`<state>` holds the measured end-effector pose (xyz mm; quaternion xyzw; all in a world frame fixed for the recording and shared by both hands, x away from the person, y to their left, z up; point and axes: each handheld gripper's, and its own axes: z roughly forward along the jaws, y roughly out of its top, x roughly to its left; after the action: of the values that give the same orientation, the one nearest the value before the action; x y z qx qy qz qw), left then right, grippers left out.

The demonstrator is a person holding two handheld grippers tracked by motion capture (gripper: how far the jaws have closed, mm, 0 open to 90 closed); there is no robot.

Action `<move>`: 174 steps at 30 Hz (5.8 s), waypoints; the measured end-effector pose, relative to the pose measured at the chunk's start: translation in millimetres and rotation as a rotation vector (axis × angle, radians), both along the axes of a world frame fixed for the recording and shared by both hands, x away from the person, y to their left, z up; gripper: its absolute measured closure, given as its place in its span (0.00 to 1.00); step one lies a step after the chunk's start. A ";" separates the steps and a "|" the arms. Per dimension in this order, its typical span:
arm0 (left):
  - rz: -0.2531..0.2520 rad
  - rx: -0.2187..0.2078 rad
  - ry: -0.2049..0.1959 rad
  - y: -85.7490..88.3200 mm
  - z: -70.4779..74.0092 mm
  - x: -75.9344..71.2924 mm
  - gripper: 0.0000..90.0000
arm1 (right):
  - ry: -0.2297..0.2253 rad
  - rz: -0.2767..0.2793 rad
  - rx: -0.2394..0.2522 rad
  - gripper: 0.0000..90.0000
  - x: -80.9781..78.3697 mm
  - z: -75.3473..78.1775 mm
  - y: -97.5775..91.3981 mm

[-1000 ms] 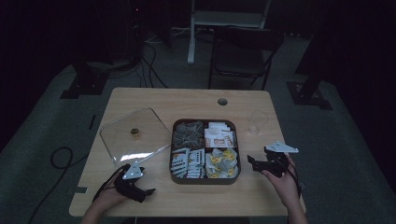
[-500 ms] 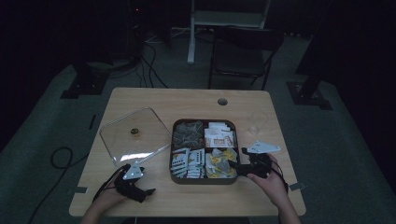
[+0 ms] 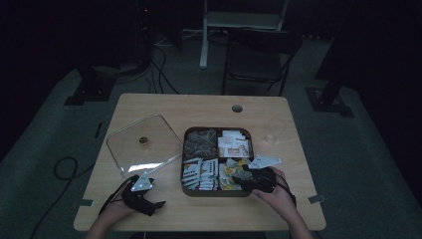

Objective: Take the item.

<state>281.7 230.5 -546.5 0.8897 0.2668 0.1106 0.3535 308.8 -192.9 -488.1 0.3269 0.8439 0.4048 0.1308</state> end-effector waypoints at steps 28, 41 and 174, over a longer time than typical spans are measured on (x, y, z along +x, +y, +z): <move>-0.001 -0.001 0.002 0.2 0.1 0.2 0.04 | 0.056 0.079 -0.003 0.92 7.7 6.0 -4.0; 0.000 -0.001 0.001 0.0 0.0 0.0 0.04 | 0.008 0.089 0.042 0.92 6.2 31.4 -7.9; 0.000 -0.004 0.000 0.3 0.1 0.2 0.05 | 0.026 -0.472 0.180 0.84 159.3 36.0 -138.2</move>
<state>281.8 230.8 -546.4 0.8892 0.2667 0.1101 0.3551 468.1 -331.0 -452.1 0.5305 0.7062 0.4324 0.1814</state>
